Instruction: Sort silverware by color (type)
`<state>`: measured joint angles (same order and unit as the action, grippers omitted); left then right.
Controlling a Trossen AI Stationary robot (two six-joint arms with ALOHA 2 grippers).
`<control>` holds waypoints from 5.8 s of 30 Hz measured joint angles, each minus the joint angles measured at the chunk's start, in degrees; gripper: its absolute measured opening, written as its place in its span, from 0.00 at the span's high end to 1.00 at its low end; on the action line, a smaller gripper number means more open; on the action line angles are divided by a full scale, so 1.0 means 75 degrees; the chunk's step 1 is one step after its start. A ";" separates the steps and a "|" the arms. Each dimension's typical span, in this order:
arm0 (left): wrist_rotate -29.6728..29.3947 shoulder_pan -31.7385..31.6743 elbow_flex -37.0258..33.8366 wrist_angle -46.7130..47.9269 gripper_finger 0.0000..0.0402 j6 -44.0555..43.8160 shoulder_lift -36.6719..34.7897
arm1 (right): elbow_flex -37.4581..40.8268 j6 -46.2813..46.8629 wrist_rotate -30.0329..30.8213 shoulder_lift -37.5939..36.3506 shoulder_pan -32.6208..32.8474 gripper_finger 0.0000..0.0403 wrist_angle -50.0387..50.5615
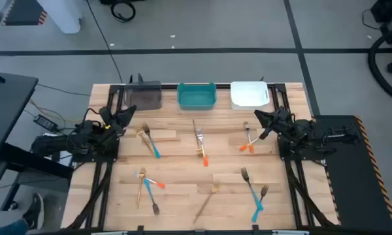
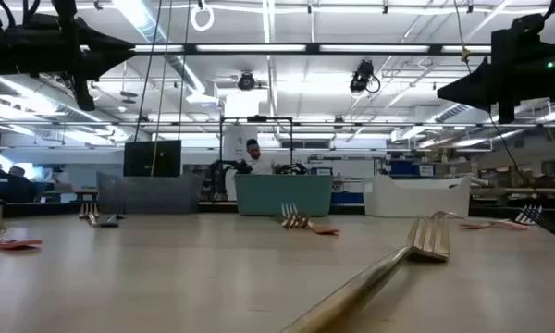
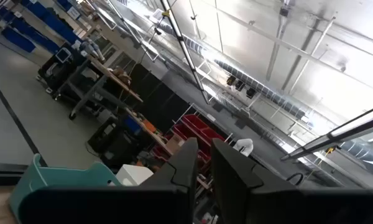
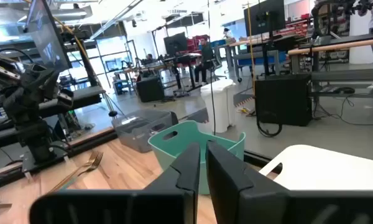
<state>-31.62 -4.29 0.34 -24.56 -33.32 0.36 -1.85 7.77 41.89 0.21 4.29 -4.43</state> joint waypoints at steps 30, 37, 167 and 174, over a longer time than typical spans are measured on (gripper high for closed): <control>0.0002 0.0002 0.0000 0.0000 0.87 0.0000 -0.0003 | 0.0000 -0.0001 0.0000 0.0000 0.0000 0.92 0.0001; 0.0003 0.0003 0.0000 0.0000 0.87 0.0000 -0.0001 | -0.0003 0.0000 0.0003 0.0000 0.0000 0.92 0.0003; -0.0522 -0.0003 0.0000 -0.0169 0.87 -0.0488 0.0000 | 0.0003 0.0825 0.0259 0.0073 0.0000 0.61 0.0562; -0.0514 -0.0003 0.0000 -0.0166 0.87 -0.0238 -0.0001 | 0.0003 0.0825 0.0261 0.0073 0.0000 0.61 0.0292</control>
<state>-35.47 -4.32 0.34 -25.80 -35.10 0.36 -1.83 13.96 43.85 0.75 4.29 -2.23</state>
